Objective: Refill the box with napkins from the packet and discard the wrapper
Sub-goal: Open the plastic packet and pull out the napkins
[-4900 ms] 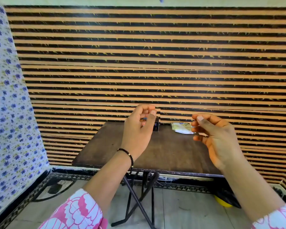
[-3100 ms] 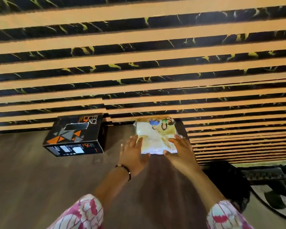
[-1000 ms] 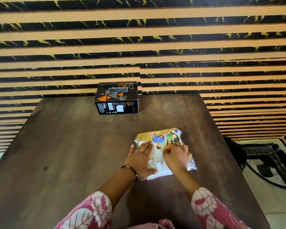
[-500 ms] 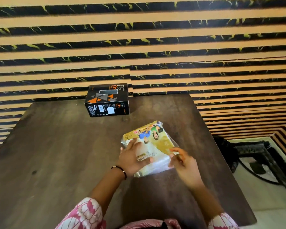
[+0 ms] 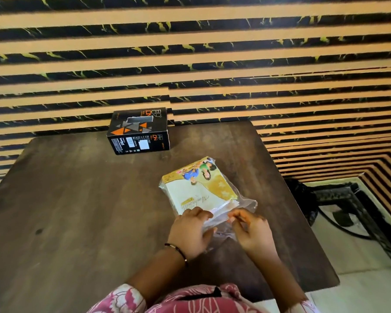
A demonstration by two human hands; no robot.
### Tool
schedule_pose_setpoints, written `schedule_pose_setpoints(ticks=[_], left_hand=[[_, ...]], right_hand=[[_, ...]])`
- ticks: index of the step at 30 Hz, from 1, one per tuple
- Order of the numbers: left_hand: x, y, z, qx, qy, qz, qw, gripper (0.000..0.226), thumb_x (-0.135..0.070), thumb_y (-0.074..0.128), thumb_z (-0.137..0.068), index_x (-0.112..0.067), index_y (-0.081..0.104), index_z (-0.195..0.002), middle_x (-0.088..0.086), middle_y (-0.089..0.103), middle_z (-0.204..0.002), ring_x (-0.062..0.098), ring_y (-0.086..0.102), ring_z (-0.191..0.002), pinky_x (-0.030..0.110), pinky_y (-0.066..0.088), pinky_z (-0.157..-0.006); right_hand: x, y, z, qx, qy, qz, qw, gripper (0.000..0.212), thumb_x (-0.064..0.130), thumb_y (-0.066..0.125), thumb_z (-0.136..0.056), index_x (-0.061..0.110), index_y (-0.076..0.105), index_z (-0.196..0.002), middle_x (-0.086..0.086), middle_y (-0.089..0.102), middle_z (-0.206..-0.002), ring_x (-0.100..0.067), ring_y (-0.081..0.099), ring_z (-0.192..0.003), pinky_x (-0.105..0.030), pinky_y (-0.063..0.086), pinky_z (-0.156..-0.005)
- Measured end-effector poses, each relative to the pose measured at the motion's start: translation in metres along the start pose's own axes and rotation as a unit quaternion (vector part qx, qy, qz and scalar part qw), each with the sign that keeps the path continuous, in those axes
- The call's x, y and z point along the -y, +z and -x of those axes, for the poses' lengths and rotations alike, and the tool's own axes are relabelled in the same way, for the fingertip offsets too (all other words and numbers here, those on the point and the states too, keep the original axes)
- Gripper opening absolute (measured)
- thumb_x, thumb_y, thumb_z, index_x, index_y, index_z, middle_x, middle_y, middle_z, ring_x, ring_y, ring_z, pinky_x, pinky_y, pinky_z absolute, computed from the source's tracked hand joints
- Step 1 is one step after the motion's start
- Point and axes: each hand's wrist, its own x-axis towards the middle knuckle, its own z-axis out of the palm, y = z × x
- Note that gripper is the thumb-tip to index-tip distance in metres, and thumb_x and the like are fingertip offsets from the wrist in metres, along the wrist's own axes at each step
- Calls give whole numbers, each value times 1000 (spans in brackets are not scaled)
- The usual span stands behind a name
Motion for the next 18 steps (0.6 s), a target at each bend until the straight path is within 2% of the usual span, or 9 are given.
schedule_pose_setpoints(ticks=[3,5,7,9,11,13,14,15,18], left_hand=[[-3,-3,-1,-40,-24,64,997,19,-35,48,-89,-31,61,-102,-5,61,-104,18,58,-89,31,50,-70],[-5,-6,-3,-63,-23,92,993,17,-32,50,-89,-28,64,-97,-2,63,-98,20,59,-79,32,50,-68],[-7,-9,-6,-84,-14,120,989,15,-29,53,-88,-25,67,-94,0,64,-93,21,60,-76,32,49,-69],[-10,-12,-9,-99,-3,129,987,15,-27,55,-87,-23,67,-94,1,65,-91,19,61,-78,30,49,-70],[-11,-14,-9,-105,4,133,986,17,-28,54,-85,-23,67,-94,1,66,-91,18,62,-81,29,50,-72],[-12,-16,-8,-102,9,138,985,21,-29,52,-82,-22,68,-94,1,67,-90,17,62,-81,29,51,-72],[-13,-17,-7,-99,12,140,985,20,-28,53,-82,-22,68,-94,1,67,-90,17,63,-80,28,51,-72],[-13,-18,-6,-98,16,140,985,18,-26,55,-83,-21,68,-94,2,67,-90,17,62,-80,27,50,-72],[-13,-20,-2,-99,24,139,985,14,-22,57,-84,-21,69,-93,1,68,-90,15,62,-77,21,45,-70]], right_hand=[[5,-4,2,-41,-26,28,998,23,33,48,-82,21,67,-80,16,69,-73,-9,63,-68,-33,53,-79],[8,-8,4,-63,-33,23,997,23,33,46,-81,21,66,-76,22,64,-75,-4,59,-69,-26,51,-71],[17,-11,5,-16,-33,0,999,25,37,44,-81,23,65,-78,16,68,-76,-1,57,-60,-20,46,-56],[21,-2,5,75,-24,-9,997,26,37,42,-80,24,64,-83,13,67,-72,-3,57,-57,-23,45,-54],[20,15,6,158,19,-16,987,25,25,45,-81,21,65,-95,7,69,-80,-9,62,-69,-28,50,-65],[17,26,5,168,105,-73,977,31,8,47,-84,11,60,-112,-8,71,-95,-21,65,-84,-36,52,-78],[16,27,6,155,181,-158,958,31,2,47,-86,7,57,-115,-11,70,-97,-24,65,-86,-40,53,-80],[16,27,5,134,258,-266,919,29,-3,46,-88,7,55,-114,-12,68,-97,-26,65,-83,-42,55,-77],[24,23,2,94,406,-535,735,20,-8,42,-90,3,53,-102,-18,62,-87,-27,67,-66,-33,58,-54]])
